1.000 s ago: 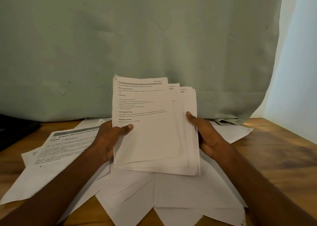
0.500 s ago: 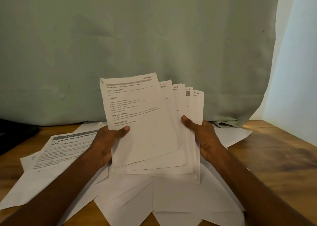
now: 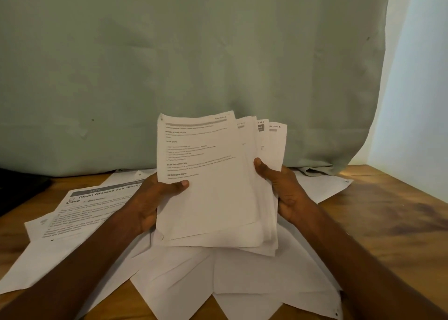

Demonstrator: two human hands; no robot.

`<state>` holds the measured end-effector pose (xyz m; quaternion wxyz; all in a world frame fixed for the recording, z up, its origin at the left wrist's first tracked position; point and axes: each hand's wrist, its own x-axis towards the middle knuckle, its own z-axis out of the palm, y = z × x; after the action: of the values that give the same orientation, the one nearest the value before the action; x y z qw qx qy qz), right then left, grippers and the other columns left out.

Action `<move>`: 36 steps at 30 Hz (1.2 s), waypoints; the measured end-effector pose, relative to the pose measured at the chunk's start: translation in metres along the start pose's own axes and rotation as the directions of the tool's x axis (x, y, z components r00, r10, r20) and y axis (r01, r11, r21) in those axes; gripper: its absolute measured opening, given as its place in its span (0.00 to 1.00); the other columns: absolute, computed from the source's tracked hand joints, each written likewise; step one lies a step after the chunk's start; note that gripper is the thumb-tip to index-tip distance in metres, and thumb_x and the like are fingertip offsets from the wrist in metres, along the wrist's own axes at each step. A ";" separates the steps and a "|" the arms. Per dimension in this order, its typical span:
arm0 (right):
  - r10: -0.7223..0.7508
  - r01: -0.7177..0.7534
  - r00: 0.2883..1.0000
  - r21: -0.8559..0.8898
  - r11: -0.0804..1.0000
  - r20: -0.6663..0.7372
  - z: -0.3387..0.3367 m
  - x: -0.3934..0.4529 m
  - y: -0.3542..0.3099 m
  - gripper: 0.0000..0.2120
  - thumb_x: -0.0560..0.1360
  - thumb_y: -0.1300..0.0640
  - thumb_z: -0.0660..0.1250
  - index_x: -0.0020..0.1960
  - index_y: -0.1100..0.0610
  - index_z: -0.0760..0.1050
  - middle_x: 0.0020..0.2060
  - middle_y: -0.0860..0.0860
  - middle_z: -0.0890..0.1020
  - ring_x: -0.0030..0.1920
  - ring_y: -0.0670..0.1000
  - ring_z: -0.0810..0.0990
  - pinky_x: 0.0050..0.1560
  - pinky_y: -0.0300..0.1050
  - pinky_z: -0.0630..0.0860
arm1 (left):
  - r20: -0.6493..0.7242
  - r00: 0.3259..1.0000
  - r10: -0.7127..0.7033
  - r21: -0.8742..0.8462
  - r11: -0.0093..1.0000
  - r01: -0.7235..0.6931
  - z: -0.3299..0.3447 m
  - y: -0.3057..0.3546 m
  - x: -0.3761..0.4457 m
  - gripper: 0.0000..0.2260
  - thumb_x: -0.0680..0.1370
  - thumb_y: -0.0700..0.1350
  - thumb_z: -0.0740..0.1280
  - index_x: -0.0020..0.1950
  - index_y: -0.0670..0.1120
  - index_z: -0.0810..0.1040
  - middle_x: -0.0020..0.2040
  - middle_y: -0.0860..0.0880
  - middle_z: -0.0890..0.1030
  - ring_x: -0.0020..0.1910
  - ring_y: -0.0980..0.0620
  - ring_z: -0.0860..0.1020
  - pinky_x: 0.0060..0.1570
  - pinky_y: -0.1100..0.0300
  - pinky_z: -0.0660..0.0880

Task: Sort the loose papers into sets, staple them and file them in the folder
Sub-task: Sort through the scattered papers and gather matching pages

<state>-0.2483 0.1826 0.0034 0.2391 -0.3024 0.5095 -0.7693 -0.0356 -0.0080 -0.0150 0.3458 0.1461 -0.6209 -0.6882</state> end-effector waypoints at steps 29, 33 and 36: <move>0.057 0.071 0.995 -0.988 0.138 0.079 -0.027 0.018 0.029 0.34 0.75 0.29 0.64 0.75 0.45 0.68 0.75 0.47 0.71 0.73 0.53 0.69 0.73 0.58 0.65 | -0.399 0.914 -0.069 -0.053 0.997 0.052 -0.059 -0.002 0.022 0.22 0.75 0.31 0.74 0.68 0.43 0.79 0.62 0.45 0.83 0.59 0.45 0.81 0.56 0.51 0.78; 0.109 0.120 0.987 -0.993 0.006 0.120 -0.019 0.019 0.036 0.37 0.73 0.23 0.59 0.73 0.45 0.70 0.69 0.47 0.77 0.69 0.54 0.74 0.69 0.59 0.67 | -0.419 0.907 -0.046 -0.090 0.996 0.009 -0.057 -0.003 0.023 0.23 0.75 0.30 0.73 0.70 0.42 0.78 0.64 0.44 0.82 0.62 0.43 0.80 0.66 0.47 0.76; 0.082 0.165 0.984 -0.985 -0.054 0.160 -0.017 0.018 0.029 0.37 0.70 0.21 0.60 0.68 0.45 0.75 0.63 0.45 0.80 0.64 0.52 0.77 0.66 0.56 0.69 | -0.440 0.897 -0.042 -0.092 0.996 0.002 -0.058 -0.004 0.025 0.23 0.75 0.30 0.74 0.69 0.43 0.79 0.63 0.46 0.83 0.60 0.45 0.81 0.67 0.46 0.76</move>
<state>-0.2711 0.1708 -0.0245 -0.0363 -0.4608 0.8761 -0.1369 -0.0182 -0.0684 -0.0239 0.4759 0.2896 -0.4933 -0.6680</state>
